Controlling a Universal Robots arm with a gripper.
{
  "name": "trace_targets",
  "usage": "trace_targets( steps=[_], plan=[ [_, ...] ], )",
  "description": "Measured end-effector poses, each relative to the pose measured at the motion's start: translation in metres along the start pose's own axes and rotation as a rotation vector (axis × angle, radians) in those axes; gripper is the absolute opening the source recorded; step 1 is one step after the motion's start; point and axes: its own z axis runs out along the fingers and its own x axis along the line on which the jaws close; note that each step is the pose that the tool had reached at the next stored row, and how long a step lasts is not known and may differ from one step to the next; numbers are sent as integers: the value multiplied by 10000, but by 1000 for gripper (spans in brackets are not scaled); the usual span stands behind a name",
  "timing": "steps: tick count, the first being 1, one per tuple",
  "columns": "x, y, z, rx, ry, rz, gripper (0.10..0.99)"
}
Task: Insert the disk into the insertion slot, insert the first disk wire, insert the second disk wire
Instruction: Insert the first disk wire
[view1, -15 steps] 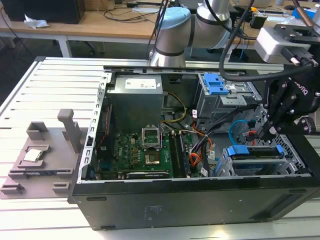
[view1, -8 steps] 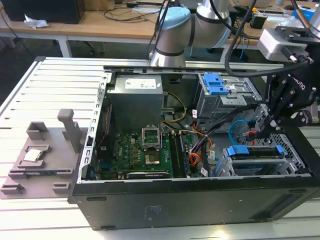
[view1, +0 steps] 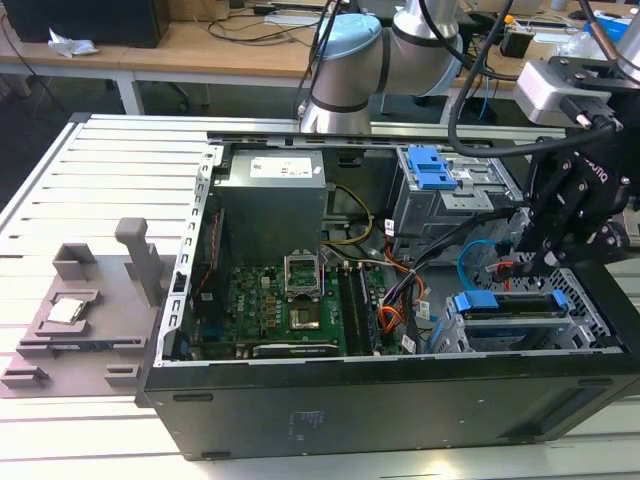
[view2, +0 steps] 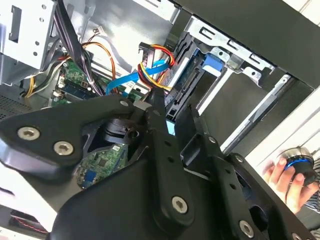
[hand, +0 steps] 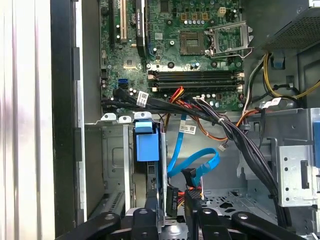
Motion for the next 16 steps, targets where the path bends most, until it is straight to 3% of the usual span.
trace_targets(
  steps=[4,10,13,16],
  plan=[
    [-9,-5,116,2,-28,697,361],
    [-9,-5,125,2,-20,705,361],
    [-9,-5,125,3,-15,705,165],
    [-7,-5,125,3,-10,706,165]
  ],
)
